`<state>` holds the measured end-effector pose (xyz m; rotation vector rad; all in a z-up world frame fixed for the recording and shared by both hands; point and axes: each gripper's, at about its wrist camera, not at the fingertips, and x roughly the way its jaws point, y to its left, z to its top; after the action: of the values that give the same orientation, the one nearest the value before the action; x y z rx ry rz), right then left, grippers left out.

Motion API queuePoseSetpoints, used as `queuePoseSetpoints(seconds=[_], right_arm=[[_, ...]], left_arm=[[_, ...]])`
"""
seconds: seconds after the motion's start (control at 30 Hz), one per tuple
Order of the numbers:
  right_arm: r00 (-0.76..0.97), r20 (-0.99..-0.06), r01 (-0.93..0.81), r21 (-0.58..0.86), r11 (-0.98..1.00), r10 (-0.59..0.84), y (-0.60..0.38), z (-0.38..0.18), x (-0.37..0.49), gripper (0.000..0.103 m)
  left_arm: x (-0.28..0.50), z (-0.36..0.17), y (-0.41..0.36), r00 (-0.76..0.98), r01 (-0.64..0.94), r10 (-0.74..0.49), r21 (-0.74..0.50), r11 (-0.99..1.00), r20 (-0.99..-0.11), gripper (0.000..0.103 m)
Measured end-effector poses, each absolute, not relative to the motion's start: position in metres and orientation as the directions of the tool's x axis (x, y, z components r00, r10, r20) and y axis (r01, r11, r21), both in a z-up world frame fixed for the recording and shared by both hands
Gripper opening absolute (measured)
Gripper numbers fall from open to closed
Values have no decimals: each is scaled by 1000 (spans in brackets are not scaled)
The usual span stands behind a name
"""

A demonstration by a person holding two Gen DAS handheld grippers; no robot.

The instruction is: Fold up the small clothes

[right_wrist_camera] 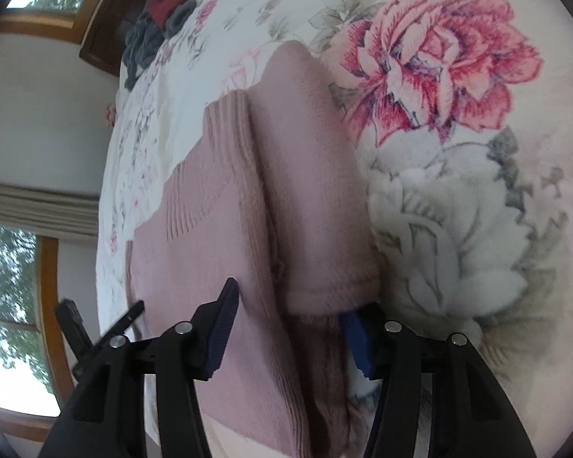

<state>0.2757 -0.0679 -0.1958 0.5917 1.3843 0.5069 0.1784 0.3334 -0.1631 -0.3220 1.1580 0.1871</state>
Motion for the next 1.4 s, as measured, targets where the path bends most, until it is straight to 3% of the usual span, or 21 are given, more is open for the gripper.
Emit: queuePoseSetpoints(seconds=[0.2, 0.6, 0.93, 1.27, 1.4], right_arm=[[129, -739, 13, 668, 744, 662, -64, -198, 279, 31], [183, -790, -75, 582, 810, 585, -55, -158, 263, 24], [163, -824, -423, 439, 793, 543, 77, -69, 232, 22], [79, -910, -471, 327, 819, 408, 159, -117, 220, 22], [36, -907, -458, 358, 813, 420, 167, -130, 219, 37]], left_arm=[[179, -167, 335, 397, -302, -21, -152, 941, -917, 54], [172, -157, 336, 411, -304, -53, -192, 933, -910, 53], [144, -130, 362, 479, -333, -153, -340, 879, -864, 54], [138, -130, 378, 499, -362, -206, -419, 833, -842, 54], [143, -132, 373, 503, -354, -245, -456, 817, -829, 54]])
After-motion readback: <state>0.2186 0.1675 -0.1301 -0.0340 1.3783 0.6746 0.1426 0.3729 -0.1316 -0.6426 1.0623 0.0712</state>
